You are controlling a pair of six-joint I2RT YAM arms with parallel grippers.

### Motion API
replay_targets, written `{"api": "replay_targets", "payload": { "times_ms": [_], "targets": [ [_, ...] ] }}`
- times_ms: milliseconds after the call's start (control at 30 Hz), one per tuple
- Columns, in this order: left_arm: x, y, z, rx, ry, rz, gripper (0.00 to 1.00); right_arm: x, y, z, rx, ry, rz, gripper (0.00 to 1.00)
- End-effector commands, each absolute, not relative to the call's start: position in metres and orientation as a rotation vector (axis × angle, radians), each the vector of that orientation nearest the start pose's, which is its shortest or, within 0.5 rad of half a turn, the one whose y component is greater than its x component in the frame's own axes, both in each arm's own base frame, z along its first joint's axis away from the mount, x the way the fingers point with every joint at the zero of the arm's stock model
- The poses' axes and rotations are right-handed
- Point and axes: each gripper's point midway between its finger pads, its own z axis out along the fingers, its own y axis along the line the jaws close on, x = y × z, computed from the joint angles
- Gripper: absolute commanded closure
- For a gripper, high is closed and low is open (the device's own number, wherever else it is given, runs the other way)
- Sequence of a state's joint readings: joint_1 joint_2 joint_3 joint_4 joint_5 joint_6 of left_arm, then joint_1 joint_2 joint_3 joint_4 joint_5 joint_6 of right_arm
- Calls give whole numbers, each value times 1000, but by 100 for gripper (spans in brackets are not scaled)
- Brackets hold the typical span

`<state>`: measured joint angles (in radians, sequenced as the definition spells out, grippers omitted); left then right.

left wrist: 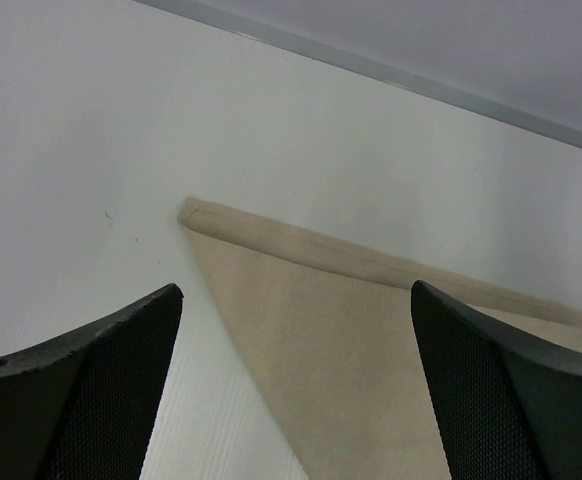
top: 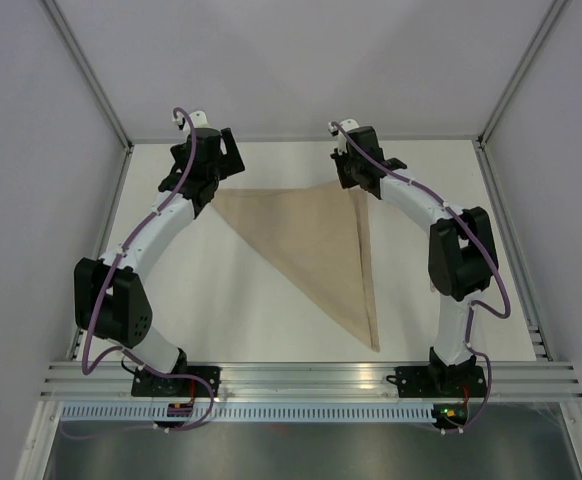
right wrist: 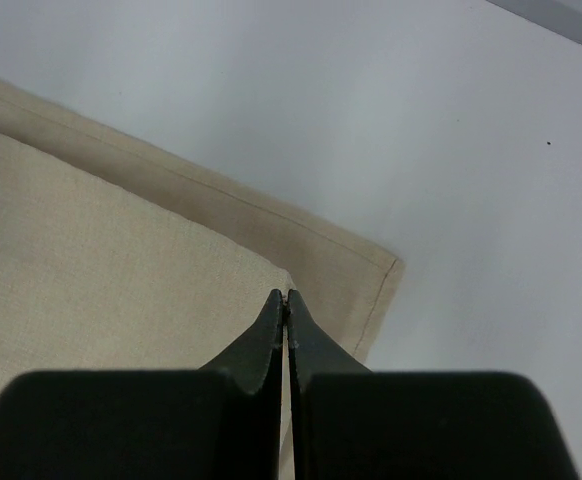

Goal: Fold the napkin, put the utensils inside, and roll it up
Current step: Fold the napkin at the center of the board.

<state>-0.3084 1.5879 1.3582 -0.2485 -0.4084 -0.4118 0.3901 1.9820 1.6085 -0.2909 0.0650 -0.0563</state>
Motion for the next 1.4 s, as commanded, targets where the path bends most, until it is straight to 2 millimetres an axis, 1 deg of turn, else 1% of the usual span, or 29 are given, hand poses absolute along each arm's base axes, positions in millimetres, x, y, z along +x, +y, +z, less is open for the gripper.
{"api": "replay_targets", "payload": {
  "times_ms": [0,167,300,500,667,933,1000,1233,1367],
  "targets": [
    [480,-95,251,-396,1915,-98,0,522,187,137,-415,2167,106,100],
    [481,-95,249,-394,1919,-95,0,525,181,136,-403,2166,103,99],
    [481,-96,248,-394,1922,-96,0,527,178,131,-399,2174,96,100],
    [482,-95,246,-395,1926,-93,0,532,173,131,-386,2171,84,99],
    [483,-96,244,-395,1931,-97,0,536,165,129,-371,2175,74,100],
    [483,-97,241,-393,1937,-95,0,541,156,121,-355,2187,64,100],
    [484,-97,241,-395,1938,-92,0,541,157,117,-360,2192,60,100],
    [485,-97,239,-397,1940,-95,0,543,152,110,-353,2202,44,99],
    [485,-97,236,-396,1949,-92,0,544,149,108,-349,2205,39,99]
  ]
}}
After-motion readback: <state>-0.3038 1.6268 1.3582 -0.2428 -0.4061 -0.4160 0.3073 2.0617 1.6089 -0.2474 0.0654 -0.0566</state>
